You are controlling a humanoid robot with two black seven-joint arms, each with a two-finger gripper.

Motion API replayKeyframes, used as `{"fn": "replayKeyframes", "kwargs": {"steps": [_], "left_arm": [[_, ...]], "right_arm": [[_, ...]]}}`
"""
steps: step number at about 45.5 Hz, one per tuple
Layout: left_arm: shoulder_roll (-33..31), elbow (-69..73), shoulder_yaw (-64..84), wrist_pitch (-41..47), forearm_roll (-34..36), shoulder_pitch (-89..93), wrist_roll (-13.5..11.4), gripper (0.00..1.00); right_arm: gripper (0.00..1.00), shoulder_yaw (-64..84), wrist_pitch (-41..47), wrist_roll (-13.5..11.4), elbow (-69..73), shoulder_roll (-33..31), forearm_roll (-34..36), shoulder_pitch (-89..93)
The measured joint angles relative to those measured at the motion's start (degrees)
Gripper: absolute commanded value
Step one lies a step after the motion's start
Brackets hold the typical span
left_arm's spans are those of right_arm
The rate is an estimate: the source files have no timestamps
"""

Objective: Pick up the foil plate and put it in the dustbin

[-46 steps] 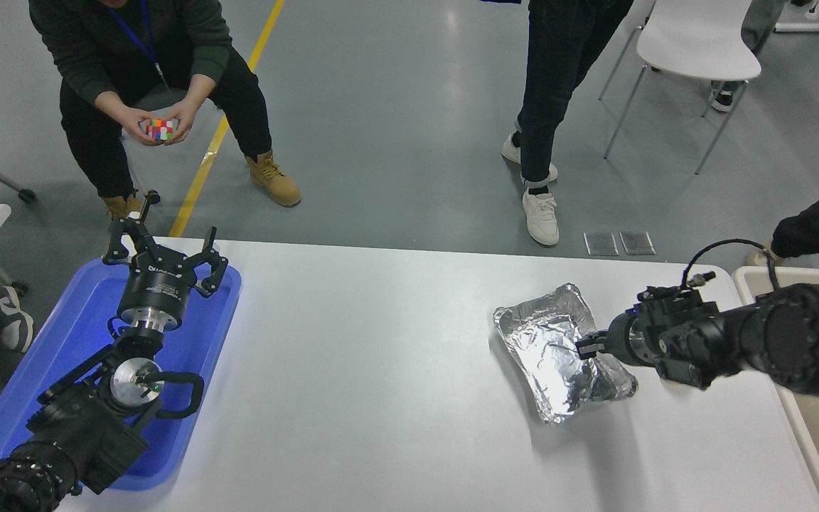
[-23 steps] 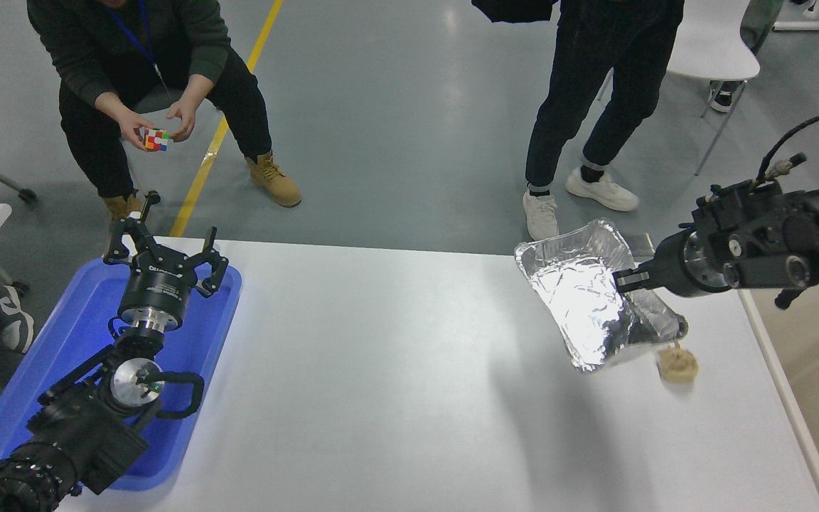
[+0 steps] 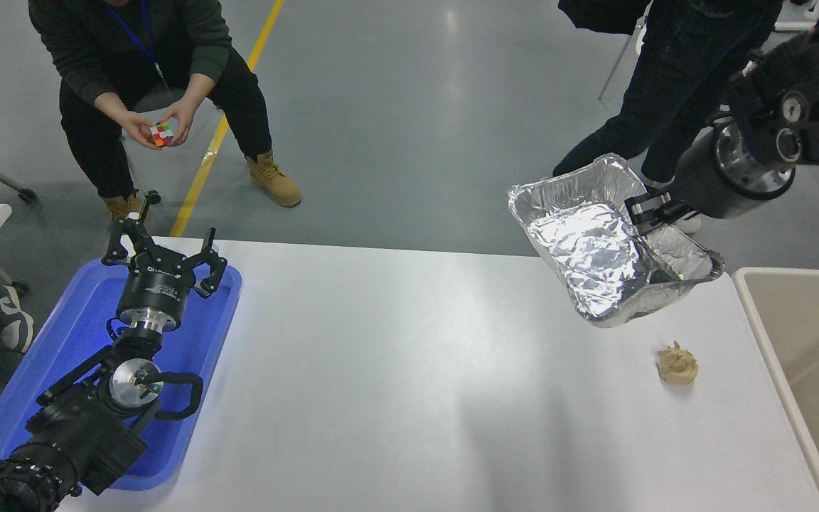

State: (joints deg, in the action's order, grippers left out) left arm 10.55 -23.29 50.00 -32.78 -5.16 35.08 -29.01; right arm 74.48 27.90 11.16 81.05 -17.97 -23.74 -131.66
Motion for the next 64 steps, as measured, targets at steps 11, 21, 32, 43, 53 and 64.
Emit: {"fn": "replayKeyframes", "kwargs": {"steps": [11,21,32,43,53,64], "left_arm": [[0.0,0.0,0.0,0.0,0.0,-0.01,0.0,1.0],[0.0,0.0,0.0,-0.01,-0.01,-0.02,0.0,1.0],[-0.01,-0.01,0.01,-0.02,-0.02,-0.01,0.0,1.0],[-0.01,0.0,0.02,-0.01,-0.01,0.05,0.01,1.0],[0.0,0.0,-0.01,-0.01,-0.01,0.08,0.0,1.0],[0.0,0.01,-0.02,-0.01,0.02,0.09,0.0,1.0]], "right_arm": [[0.0,0.4,4.58,-0.1,-0.05,-3.56,0.98,-1.74],[0.0,2.46,7.16,-0.28,-3.5,-10.77,0.55,-0.29],[0.0,3.05,11.1,-0.07,-15.96,-21.32,-2.87,7.17],[0.0,-1.6,13.26,0.67,-31.84,-29.25,-4.8,19.82],[0.0,-11.12,13.81,0.97,-47.34,-32.93,-5.26,35.6],[0.0,-21.99,13.36,1.08,-62.65,-33.08,-4.93,53.47]]}}
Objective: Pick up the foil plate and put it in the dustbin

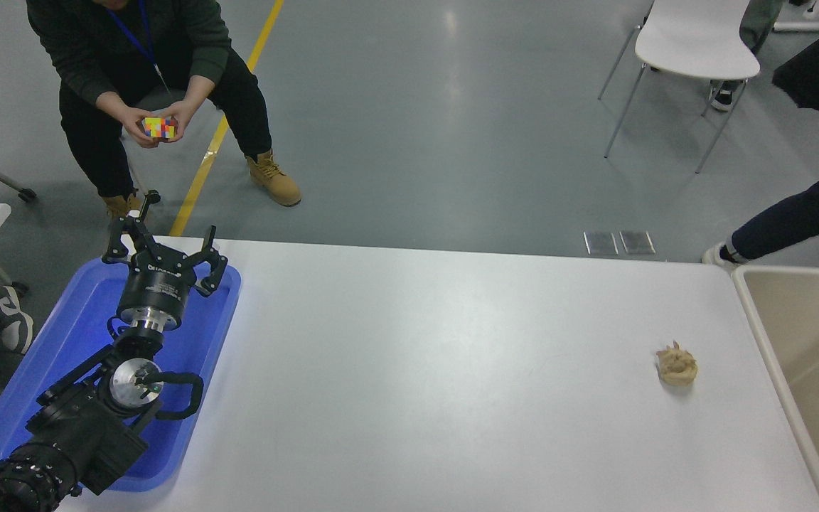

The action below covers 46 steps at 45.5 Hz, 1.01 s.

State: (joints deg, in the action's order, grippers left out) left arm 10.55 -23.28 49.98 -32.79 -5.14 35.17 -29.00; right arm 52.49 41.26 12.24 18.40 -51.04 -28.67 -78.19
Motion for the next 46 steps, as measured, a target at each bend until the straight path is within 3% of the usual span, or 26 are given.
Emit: {"fn": "replayKeyframes", "kwargs": {"steps": [17,46], "left_arm": [[0.0,-0.01,0.02,0.0,-0.01,0.03,0.0,1.0],[0.0,-0.01,-0.01,0.0,-0.01,0.07,0.0,1.0]], "right_arm": [[0.0,-11.07,-7.36,-0.83,-9.32,3.02,1.04,18.63],[0.0,-17.96,-18.09,-2.36,-13.52,10.82,9.4,35.96]]}}
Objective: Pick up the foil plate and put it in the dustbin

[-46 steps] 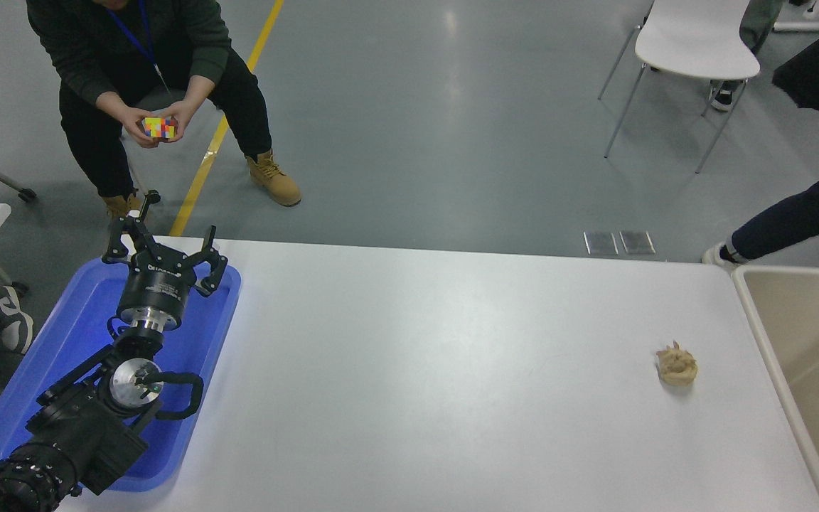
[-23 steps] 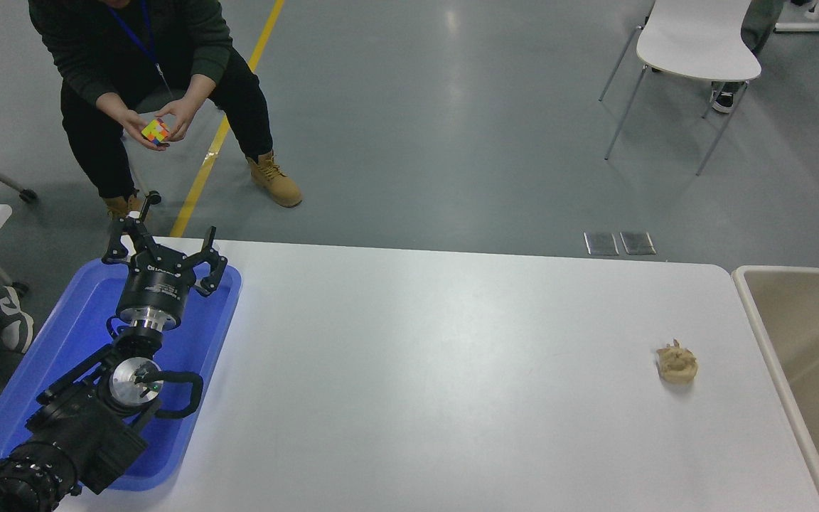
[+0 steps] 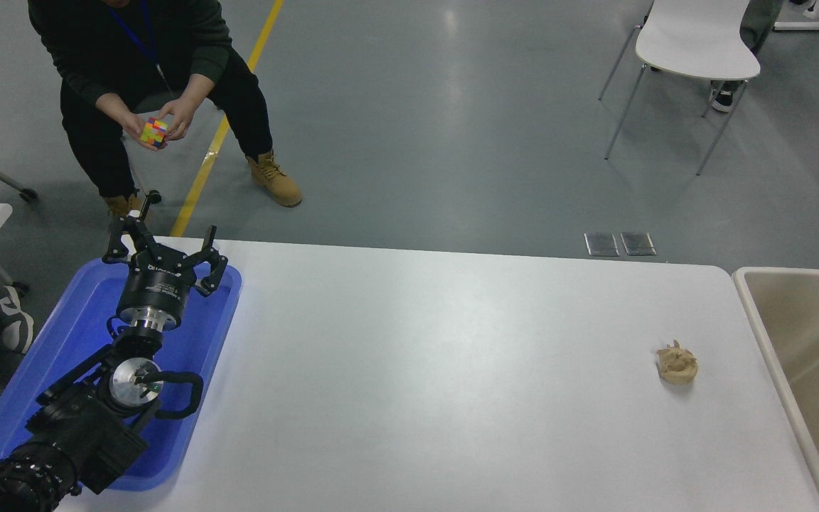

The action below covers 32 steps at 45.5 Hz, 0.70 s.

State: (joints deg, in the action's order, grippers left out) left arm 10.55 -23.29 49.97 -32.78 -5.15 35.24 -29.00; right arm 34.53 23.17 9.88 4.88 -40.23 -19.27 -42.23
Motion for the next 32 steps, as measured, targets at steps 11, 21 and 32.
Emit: {"fn": "replayKeyframes", "kwargs": {"steps": [11,21,32], "left_arm": [[0.0,0.0,-0.01,0.0,0.0,0.0,0.0,1.0],[0.0,0.0,-0.01,0.0,0.0,0.0,0.0,1.0],[0.0,0.0,-0.02,0.0,-0.01,0.0,0.0,1.0]], "right_arm": [[1.0,-0.7,-1.36,-0.04,-0.3,0.95,0.84,1.55],[1.0,-1.05,-1.7,-0.07,-0.45,1.18,1.1,1.97],[1.0,-1.23,-1.49,-0.04,-0.55,1.03,1.2,1.68]]}}
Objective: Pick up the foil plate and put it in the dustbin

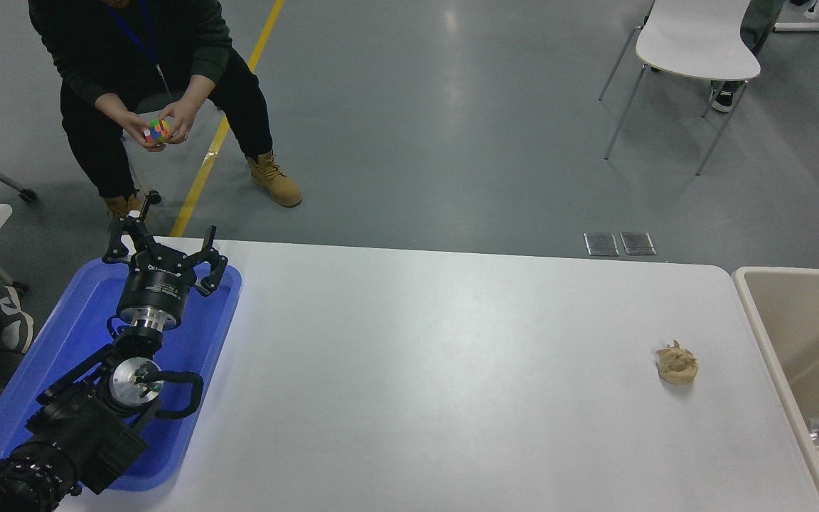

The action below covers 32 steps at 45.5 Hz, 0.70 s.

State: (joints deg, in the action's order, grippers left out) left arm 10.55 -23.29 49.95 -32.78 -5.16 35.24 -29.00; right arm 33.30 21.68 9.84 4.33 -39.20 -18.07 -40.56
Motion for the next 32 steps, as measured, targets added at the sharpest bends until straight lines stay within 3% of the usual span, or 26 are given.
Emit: {"fn": "replayKeyframes", "kwargs": {"steps": [32], "left_arm": [[-0.08,0.0,0.0,0.01,-0.01,-0.05,-0.1,1.0]], "right_arm": [[1.0,1.34,7.38,0.09,1.05,1.64,-0.92,-17.13]]}}
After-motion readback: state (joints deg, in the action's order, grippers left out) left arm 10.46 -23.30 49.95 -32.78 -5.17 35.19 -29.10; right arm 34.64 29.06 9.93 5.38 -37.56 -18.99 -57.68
